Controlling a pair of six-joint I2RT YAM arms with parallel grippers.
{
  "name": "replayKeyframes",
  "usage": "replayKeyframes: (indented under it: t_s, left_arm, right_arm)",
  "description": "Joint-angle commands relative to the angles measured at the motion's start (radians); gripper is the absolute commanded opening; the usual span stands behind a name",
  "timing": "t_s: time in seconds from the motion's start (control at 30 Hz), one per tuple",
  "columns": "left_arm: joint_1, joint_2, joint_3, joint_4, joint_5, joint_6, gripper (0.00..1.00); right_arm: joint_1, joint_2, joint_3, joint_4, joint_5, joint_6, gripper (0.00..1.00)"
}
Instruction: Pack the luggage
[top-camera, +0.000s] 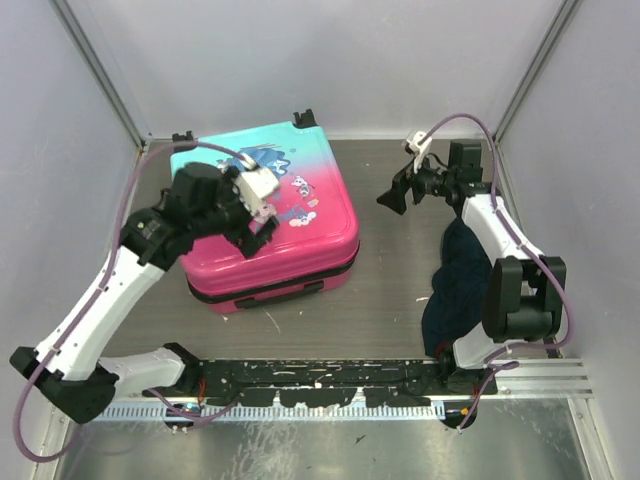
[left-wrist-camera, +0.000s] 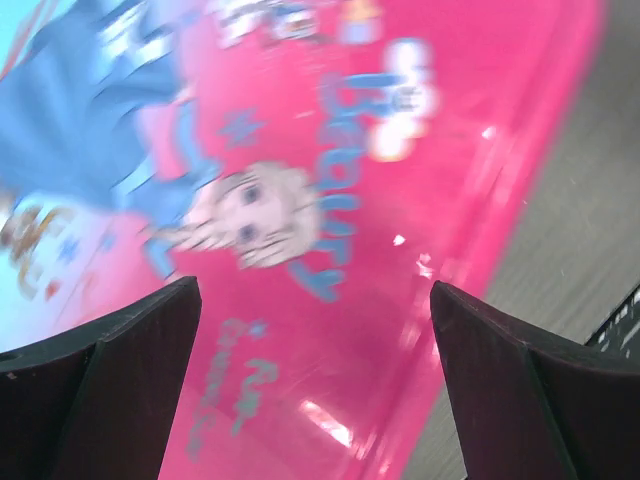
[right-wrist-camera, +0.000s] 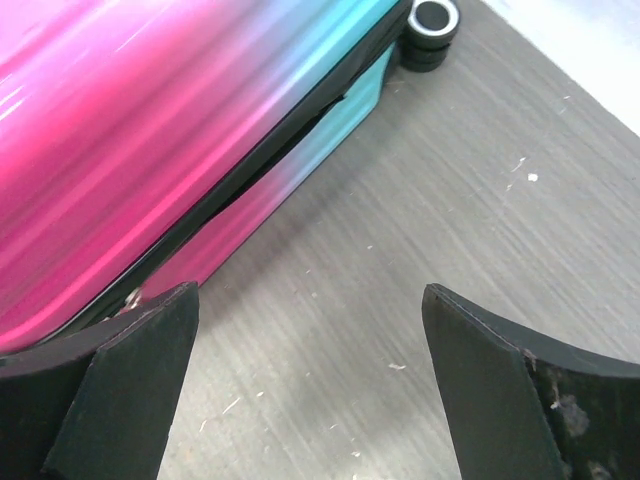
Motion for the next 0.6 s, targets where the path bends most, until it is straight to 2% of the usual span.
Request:
replayKeyframes:
  t_s: [0.0, 0.13, 0.27, 0.33, 0.43, 0.57]
  left_arm:
    - [0.246, 0.0, 0.067, -0.025, 0.066, -0.25, 0.98]
    - [0.539, 0.019, 0.066, -0.005, 0.1, -0.41, 0.98]
    - [0.771, 0.053, 0.056, -0.02, 0.054, -0.456, 0.98]
    - [0.829, 0.075, 0.033, -0.03, -0.035, -0.435, 0.98]
    - [0.894, 0.089, -0.049, 0.022, -0.065, -0.389, 0.98]
    - [0.899, 0.145, -0.131, 0.128, -0.082, -0.321, 0.98]
  right_arm:
    - [0.007, 0.078, 0.123, 0.005, 0.067, 0.09, 0.97]
    - [0.017, 0.161, 0.202, -0.001, 0.122, 0.14, 0.97]
    - [0.051, 0.215, 0.259, -0.035, 0.16, 0.136, 0.97]
    - [0.071, 0.229, 0.265, -0.037, 0.168, 0.133, 0.97]
    - [0.091, 0.245, 0.253, -0.023, 0.15, 0.14, 0.98]
    - [0.111, 0.256, 0.219, 0.026, 0.139, 0.17, 0.99]
